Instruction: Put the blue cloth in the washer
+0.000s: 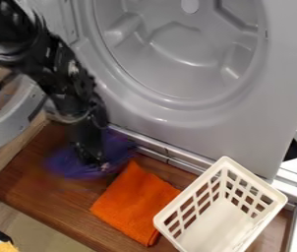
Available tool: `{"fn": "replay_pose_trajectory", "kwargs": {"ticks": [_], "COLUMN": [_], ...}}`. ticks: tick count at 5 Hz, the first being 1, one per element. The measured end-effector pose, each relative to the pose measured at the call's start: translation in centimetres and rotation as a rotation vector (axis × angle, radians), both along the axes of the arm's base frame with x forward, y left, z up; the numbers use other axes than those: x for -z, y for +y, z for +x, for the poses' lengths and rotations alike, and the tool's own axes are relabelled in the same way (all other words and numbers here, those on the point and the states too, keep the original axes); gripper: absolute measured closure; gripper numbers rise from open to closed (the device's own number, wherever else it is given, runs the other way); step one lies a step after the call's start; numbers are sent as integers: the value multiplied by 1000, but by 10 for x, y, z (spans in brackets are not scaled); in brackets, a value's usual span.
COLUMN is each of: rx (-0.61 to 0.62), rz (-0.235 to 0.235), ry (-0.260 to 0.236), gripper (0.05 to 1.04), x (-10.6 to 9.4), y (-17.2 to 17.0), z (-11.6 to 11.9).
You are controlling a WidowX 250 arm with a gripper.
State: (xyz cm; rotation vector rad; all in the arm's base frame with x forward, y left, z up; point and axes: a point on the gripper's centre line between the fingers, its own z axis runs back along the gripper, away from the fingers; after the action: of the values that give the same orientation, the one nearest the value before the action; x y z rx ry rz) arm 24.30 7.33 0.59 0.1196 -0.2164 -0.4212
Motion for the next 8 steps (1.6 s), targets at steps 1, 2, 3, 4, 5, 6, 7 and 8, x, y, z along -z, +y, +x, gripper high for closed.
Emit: {"fn": "replay_pose_trajectory", "kwargs": {"ticks": [1, 2, 3, 4, 5, 6, 7, 8], "rx": [33, 68, 116, 148, 184, 218, 211, 209], "rz": [-10, -29, -58, -83, -105, -123, -127, -133], "ry": [-62, -125, -195, -260, -313, -299, -294, -263], "gripper": [1020, 1020, 1020, 1020, 1020, 1020, 1020, 1020], "x": [-24, -45, -63, -81, -94, -92, -88, -73], "y": [-15, -28, -41, -47, -50, -56, -54, -52], "z": [3, 8, 22, 39, 63, 94, 115, 124]}}
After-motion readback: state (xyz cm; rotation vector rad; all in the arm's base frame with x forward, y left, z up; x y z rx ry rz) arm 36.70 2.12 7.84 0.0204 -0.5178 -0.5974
